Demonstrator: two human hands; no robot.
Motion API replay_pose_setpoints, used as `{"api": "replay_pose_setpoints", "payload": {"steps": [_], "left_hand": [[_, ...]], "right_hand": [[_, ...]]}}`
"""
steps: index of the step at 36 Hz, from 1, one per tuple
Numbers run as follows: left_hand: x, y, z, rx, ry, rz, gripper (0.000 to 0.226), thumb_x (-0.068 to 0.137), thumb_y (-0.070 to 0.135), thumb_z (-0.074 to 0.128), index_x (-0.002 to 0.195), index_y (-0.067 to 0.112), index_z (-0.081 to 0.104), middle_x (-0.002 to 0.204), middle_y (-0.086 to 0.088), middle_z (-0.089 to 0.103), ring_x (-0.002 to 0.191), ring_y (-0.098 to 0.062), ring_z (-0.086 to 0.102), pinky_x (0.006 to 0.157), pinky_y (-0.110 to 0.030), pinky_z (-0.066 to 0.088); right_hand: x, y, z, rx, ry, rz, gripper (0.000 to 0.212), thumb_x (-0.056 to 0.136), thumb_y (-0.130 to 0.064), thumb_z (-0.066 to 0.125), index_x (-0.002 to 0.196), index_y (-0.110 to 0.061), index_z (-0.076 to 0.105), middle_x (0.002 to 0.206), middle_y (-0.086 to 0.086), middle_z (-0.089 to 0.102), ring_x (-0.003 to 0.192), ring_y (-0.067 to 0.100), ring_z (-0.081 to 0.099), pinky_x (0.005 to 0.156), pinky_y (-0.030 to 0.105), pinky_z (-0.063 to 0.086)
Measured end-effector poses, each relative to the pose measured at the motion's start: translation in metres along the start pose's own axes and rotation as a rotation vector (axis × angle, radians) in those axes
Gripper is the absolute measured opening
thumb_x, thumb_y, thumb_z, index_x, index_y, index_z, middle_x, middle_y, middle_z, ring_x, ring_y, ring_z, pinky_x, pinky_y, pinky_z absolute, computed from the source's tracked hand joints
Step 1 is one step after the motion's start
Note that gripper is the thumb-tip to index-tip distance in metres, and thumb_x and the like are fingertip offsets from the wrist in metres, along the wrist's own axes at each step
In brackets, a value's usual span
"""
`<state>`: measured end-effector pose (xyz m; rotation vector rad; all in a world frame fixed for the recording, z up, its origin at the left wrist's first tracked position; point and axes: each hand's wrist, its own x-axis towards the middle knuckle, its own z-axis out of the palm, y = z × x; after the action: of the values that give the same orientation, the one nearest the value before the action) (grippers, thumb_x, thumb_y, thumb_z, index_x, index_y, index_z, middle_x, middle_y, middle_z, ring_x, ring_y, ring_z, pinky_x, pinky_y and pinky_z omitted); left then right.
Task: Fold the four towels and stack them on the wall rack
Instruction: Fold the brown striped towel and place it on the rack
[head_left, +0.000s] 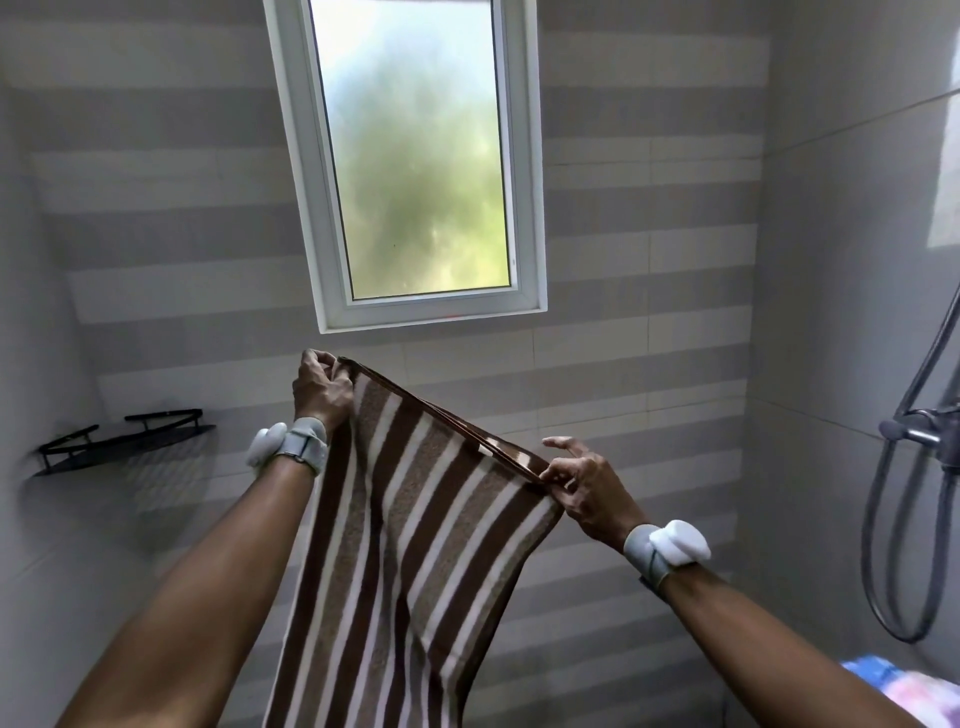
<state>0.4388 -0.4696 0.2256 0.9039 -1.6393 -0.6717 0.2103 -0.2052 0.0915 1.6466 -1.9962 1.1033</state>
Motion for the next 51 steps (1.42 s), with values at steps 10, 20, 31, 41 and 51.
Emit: {"api": "replay_pose_setpoints", "payload": {"steps": [10, 20, 31, 41, 51], "left_hand": [[0.002, -0.007, 0.006, 0.017, -0.048, -0.026, 0.012, 0.095, 0.019, 0.057, 0.102, 0.015, 0.048, 0.099, -0.006, 0.058, 0.089, -0.025, 0.055, 0.079, -0.029, 0.039], [0.02, -0.035, -0.005, 0.02, -0.397, 0.069, 0.015, 0.095, 0.006, 0.06, 0.092, 0.018, 0.069, 0.097, -0.009, 0.072, 0.091, -0.021, 0.065, 0.097, -0.038, 0.049], [0.012, -0.013, 0.007, 0.36, -0.656, 0.09, 0.012, 0.094, 0.001, 0.059, 0.097, 0.009, 0.067, 0.08, -0.012, 0.07, 0.061, -0.016, 0.065, 0.052, -0.019, 0.051], [0.009, 0.014, 0.011, 0.194, -0.758, 0.062, 0.012, 0.091, 0.0, 0.062, 0.082, 0.007, 0.065, 0.075, -0.014, 0.067, 0.052, -0.012, 0.066, 0.05, -0.022, 0.057], [0.002, 0.03, 0.007, 0.23, -0.926, 0.067, 0.02, 0.091, 0.023, 0.069, 0.086, 0.004, 0.073, 0.077, -0.013, 0.075, 0.065, -0.015, 0.073, 0.054, -0.019, 0.056]], "right_hand": [[0.006, -0.003, -0.012, 0.086, 0.003, 0.195, 0.009, 0.08, -0.015, 0.077, 0.081, -0.023, 0.078, 0.082, -0.009, 0.074, 0.073, 0.002, 0.068, 0.071, 0.015, 0.052], [0.067, 0.007, -0.085, 0.08, -0.051, 0.302, 0.011, 0.08, -0.012, 0.075, 0.085, -0.021, 0.079, 0.083, -0.005, 0.077, 0.079, 0.009, 0.071, 0.075, 0.022, 0.054], [0.098, -0.003, -0.115, -0.205, -0.127, 0.339, 0.019, 0.081, -0.008, 0.065, 0.089, -0.021, 0.077, 0.091, 0.002, 0.074, 0.084, 0.017, 0.068, 0.073, 0.02, 0.048], [0.102, -0.011, -0.137, -0.255, -0.083, 0.305, 0.022, 0.079, -0.001, 0.053, 0.092, -0.013, 0.067, 0.088, 0.005, 0.07, 0.079, 0.021, 0.062, 0.069, 0.023, 0.046], [0.081, 0.011, -0.135, -0.331, -0.133, 0.347, 0.007, 0.088, -0.022, 0.066, 0.081, -0.024, 0.068, 0.08, 0.0, 0.069, 0.075, 0.022, 0.069, 0.066, 0.026, 0.05]]}}
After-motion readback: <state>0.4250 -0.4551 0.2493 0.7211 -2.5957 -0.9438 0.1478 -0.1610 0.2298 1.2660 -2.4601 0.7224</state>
